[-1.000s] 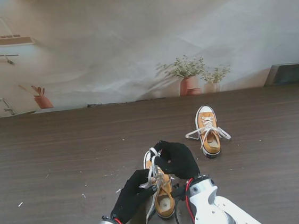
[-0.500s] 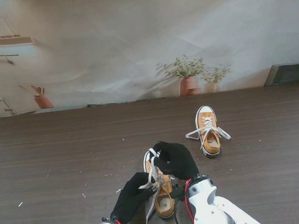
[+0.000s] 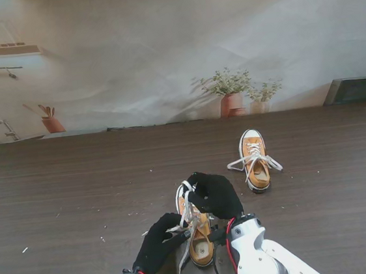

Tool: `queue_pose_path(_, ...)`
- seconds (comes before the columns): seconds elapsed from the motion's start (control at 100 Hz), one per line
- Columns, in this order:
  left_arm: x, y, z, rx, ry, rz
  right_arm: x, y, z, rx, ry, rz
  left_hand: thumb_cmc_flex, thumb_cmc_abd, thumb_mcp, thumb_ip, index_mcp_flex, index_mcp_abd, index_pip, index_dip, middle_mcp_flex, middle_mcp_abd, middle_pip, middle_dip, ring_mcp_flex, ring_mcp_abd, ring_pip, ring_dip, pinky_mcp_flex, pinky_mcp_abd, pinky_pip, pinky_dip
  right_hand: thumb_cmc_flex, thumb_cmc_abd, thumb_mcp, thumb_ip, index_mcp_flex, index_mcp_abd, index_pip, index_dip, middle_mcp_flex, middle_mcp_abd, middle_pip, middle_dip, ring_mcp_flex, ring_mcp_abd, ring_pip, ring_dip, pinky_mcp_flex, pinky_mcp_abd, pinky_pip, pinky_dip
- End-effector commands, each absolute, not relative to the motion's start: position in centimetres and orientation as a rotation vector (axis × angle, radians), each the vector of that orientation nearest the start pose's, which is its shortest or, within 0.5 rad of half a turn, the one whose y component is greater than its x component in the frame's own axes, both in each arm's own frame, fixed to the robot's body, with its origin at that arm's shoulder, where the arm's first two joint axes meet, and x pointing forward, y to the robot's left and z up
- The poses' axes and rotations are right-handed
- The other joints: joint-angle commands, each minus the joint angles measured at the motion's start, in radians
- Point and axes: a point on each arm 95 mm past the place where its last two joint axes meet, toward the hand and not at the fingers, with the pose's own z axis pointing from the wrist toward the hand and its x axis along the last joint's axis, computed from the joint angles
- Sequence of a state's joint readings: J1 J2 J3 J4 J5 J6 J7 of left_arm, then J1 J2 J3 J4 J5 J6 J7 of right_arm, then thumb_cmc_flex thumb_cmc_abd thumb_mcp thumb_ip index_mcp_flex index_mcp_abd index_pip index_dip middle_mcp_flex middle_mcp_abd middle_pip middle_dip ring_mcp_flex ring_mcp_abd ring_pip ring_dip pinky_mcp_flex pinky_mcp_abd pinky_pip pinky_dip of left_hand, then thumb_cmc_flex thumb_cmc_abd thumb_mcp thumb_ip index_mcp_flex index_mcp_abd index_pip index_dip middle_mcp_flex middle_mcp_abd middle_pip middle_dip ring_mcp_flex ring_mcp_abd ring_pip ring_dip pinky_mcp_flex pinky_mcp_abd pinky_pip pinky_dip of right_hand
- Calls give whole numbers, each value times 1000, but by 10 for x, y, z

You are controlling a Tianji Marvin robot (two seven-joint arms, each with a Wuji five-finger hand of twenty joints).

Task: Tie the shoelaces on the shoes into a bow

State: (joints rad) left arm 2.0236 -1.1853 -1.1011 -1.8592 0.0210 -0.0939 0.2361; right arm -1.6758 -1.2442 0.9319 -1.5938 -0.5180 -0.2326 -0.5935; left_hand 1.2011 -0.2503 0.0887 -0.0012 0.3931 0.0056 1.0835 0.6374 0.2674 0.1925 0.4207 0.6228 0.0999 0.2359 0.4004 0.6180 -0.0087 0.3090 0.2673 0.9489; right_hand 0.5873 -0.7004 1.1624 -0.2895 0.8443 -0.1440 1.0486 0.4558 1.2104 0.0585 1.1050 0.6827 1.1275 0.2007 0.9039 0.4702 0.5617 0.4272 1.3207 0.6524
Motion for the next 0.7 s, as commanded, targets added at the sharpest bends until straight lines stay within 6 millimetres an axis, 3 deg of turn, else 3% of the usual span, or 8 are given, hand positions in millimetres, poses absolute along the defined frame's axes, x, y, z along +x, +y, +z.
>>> queue_pose_path(0.0,234,-91,-368,-2425,622,-2108,315,122,-344,-1805,-954,-2707,-27,-23,-45,6,65,-8,17,-45,29,7,12,0,12,3,25,14,10,-34,4,12,10,-1,22,-7,56,-49,57,1,24,-16,20,13,26,-10,-4,-5,3,11,8,-6)
queue_pose_path(0.08,234,-92,-369,-2461,628,-2116,315,122,-344,-1803,-953,-2705,-37,2,-52,-1,179,-40,-145,-184,57,11,-13,-26,13,8,16,4,6,-36,-1,7,11,-1,22,-6,56,-48,57,1,25,-15,21,13,25,-9,-5,-5,3,11,8,-6)
queue_pose_path(0.14,235,-94,-369,-2487,652,-2119,315,123,-344,-1798,-954,-2704,-28,18,-59,-1,237,-53,-271,-231,63,8,-24,-40,11,4,6,-4,1,-42,-3,4,10,-1,22,-7,56,-49,57,1,25,-15,21,13,26,-9,-4,-5,3,11,8,-6)
queue_pose_path(0.31,234,-101,-368,-2527,687,-2142,314,124,-344,-1789,-958,-2703,-26,39,-77,0,287,-72,-516,-320,68,4,-51,-63,8,-2,-7,-9,-6,-49,-5,-1,10,-1,21,-7,56,-49,57,2,24,-16,21,13,26,-11,-4,-5,3,11,8,-6)
queue_pose_path(0.4,235,-103,-369,-2522,687,-2142,314,124,-344,-1789,-957,-2703,-49,63,-79,-2,248,-84,-686,-406,60,-1,-57,-63,8,-3,-9,-6,-8,-53,-4,0,10,-1,23,-7,56,-49,57,2,25,-14,21,13,25,-11,-5,-5,3,11,8,-6)
queue_pose_path(0.5,236,-104,-370,-2510,673,-2139,313,124,-345,-1790,-957,-2703,-84,103,-82,-3,142,-91,-839,-458,36,-9,-62,-59,-1,-10,-13,-1,-18,-61,-2,5,10,0,22,-7,55,-50,57,2,25,-17,21,13,26,-11,-5,-5,3,11,8,-6)
queue_pose_path(0.61,236,-103,-370,-2496,682,-2133,313,123,-345,-1793,-955,-2704,-95,113,-87,-5,22,-118,-918,-488,8,-17,-64,-54,-11,-21,-16,3,-26,-70,-2,8,11,0,22,-7,55,-48,57,2,24,-14,21,13,26,-9,-4,-5,3,11,9,-6)
queue_pose_path(0.69,236,-103,-370,-2496,685,-2129,312,123,-345,-1798,-952,-2706,-110,120,-94,-7,-19,-116,-966,-513,-13,-22,-64,-47,-18,-26,-22,7,-32,-76,-2,13,11,0,22,-7,55,-48,57,2,24,-16,21,13,26,-11,-5,-5,3,11,9,-7)
